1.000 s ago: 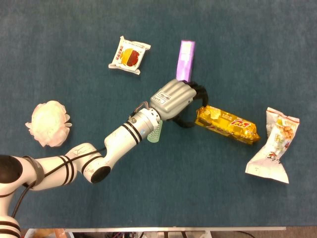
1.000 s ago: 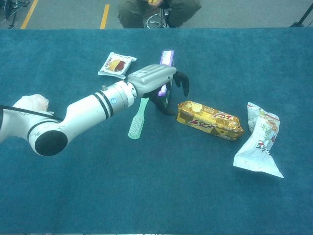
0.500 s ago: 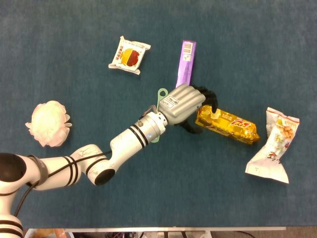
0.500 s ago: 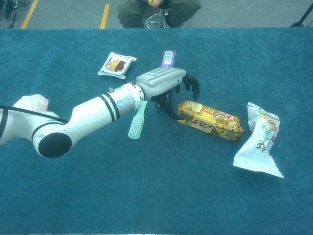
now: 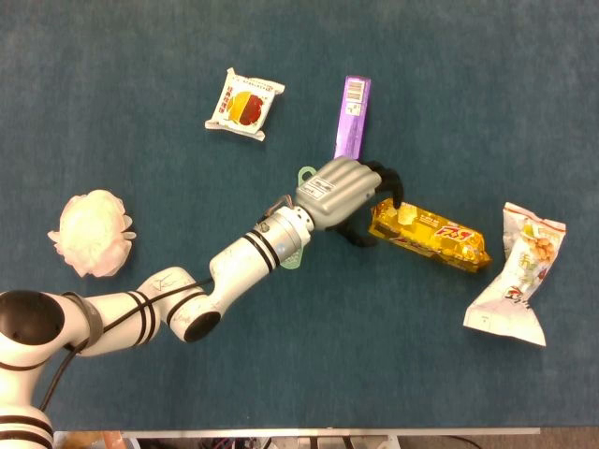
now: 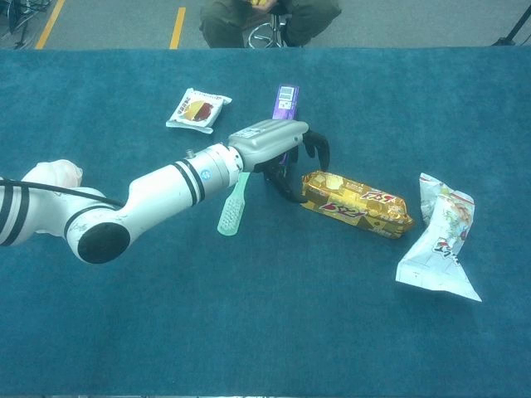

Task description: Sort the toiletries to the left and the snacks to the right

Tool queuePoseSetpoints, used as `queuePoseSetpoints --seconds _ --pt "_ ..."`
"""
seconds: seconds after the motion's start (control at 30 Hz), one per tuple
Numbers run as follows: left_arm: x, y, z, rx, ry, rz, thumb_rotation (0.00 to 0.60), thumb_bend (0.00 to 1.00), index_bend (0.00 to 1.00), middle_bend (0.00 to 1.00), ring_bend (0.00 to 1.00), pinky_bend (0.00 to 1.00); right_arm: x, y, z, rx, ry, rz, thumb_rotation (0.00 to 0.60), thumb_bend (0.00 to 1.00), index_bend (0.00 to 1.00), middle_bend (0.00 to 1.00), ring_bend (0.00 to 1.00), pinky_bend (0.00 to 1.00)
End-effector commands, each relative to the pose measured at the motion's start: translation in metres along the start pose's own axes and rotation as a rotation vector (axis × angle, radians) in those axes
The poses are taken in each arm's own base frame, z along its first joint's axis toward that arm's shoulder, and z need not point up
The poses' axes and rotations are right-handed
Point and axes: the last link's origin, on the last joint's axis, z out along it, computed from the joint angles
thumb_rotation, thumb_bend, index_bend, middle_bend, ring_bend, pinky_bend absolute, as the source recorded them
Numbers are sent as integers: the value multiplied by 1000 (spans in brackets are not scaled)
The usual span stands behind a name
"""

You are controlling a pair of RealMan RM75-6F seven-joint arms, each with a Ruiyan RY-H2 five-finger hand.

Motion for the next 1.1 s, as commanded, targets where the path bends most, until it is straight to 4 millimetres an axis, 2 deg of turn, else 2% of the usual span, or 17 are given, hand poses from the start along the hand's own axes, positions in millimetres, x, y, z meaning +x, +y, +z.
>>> queuePoseSetpoints --seconds 0.03,0.27,0.5,0.6,0.73,0.97,1.1 --pt "-1 -9 0 26 0 -5 600 140 422 337 283 375 -1 0 0 0 -3 0 600 0 403 423 356 523" --pt "1 -34 -11 90 8 9 600 140 422 337 282 375 -3 0 0 2 -6 2 600 0 403 424 355 523" --pt "10 -67 -35 178 31 37 600 140 422 336 283 375 -4 3 0 -8 -8 1 600 0 403 423 355 523" --pt "14 -74 -42 197 41 43 600 140 422 337 283 375 -6 4 0 -12 -10 5 600 0 403 423 356 523" --pt "18 -65 -45 168 45 63 600 140 422 337 283 375 -7 5 1 -10 -9 10 600 0 403 424 356 523" --pt "19 -27 -49 58 49 114 600 140 429 332 275 375 -1 4 0 -9 4 20 600 0 403 423 355 523" --pt "28 -9 -48 26 118 185 600 140 433 345 277 380 6 3 -1 -5 25 42 600 0 403 424 355 523"
